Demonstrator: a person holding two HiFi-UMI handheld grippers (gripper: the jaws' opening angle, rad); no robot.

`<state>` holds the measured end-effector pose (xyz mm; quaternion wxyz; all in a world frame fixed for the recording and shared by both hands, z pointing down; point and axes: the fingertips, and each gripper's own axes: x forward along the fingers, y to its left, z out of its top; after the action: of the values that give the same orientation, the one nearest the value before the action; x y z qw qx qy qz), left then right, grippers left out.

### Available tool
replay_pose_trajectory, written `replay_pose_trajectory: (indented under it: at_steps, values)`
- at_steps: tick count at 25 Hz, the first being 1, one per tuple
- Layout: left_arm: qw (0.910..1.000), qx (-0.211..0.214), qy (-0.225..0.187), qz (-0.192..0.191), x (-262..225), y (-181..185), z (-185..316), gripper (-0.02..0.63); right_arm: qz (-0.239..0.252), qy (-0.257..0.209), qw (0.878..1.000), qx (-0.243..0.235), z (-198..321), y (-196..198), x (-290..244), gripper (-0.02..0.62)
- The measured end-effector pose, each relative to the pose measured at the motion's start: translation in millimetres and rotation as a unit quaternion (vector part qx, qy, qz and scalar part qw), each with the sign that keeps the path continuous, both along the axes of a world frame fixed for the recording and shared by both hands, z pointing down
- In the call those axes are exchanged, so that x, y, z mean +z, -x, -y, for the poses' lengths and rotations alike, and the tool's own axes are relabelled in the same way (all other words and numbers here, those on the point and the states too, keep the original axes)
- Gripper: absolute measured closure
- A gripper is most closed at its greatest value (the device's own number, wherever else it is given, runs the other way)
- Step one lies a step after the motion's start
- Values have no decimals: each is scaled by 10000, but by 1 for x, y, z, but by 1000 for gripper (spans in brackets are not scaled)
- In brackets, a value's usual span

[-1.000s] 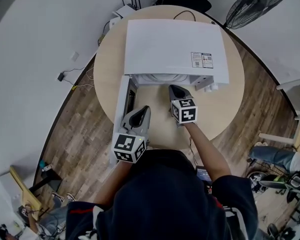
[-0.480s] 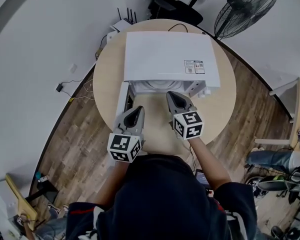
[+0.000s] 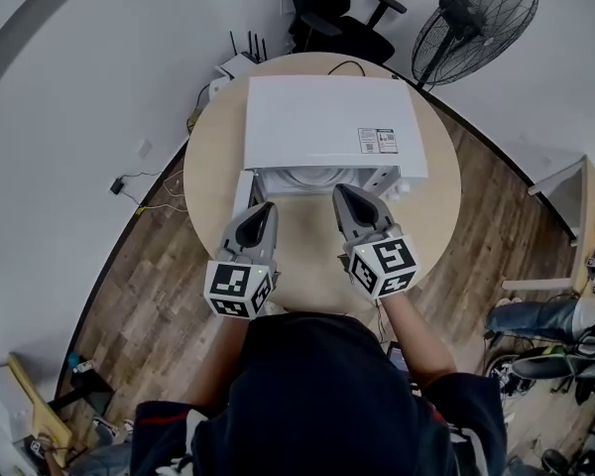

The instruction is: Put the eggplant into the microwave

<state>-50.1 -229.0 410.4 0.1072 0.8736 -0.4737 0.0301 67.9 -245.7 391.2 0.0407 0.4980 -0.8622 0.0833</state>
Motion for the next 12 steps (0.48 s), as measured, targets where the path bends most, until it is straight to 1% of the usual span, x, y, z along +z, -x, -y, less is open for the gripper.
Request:
replay_pose_trajectory:
  at_steps: [2, 5, 9, 12]
  values:
    - [9999, 7, -110, 32, -7, 1, 1, 589, -47, -180, 9998, 19, -3, -2, -13, 584]
    - [9993, -4, -311, 204, -16, 1, 3, 589, -132, -330, 9994, -17, -4, -2, -25, 584]
    - [9987, -49, -483, 123, -28, 3, 3, 589, -95, -356, 9993, -50, -6, -1, -29, 584]
    - [9982, -78, -576, 150, -34, 3, 4, 589, -36, -325, 9994, -80, -6, 1, -28, 584]
